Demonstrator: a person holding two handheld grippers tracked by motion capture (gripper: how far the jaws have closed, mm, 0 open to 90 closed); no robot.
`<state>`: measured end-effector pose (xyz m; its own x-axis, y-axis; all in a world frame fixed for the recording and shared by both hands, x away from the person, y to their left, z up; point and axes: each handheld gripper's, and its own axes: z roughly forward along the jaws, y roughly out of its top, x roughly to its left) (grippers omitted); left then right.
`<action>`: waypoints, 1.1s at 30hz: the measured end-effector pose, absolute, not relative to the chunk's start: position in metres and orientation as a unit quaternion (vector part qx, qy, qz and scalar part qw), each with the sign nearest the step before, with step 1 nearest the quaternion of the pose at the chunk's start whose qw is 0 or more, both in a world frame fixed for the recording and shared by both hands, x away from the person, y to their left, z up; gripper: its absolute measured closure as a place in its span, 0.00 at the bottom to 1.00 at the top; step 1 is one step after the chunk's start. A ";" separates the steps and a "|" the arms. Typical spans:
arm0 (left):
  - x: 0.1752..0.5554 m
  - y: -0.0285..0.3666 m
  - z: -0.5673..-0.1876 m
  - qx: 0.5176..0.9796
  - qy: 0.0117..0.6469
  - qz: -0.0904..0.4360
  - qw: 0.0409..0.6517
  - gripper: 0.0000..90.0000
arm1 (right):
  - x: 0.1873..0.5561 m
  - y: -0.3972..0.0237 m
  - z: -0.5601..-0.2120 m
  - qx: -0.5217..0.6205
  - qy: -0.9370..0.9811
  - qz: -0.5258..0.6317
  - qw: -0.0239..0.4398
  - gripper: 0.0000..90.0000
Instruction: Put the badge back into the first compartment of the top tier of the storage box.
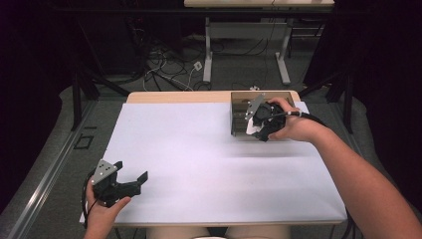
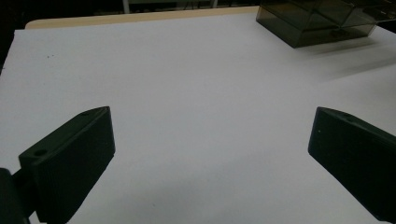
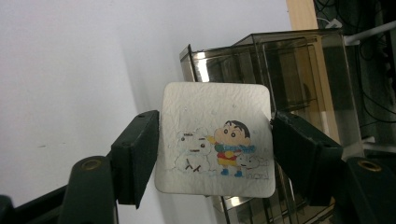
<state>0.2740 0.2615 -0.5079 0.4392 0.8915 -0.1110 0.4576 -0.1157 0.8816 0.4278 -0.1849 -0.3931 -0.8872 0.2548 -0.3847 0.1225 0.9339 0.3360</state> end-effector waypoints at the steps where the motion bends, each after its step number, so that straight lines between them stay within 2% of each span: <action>1: 0.274 0.262 -0.508 0.710 0.475 0.233 0.465 0.01 | 0.429 -0.184 -0.393 0.096 0.959 0.152 0.220 0.37; 33: 0.274 0.262 -0.508 0.710 0.476 0.236 0.463 0.01 | 0.453 -0.172 -0.403 0.070 0.954 0.161 0.244 0.37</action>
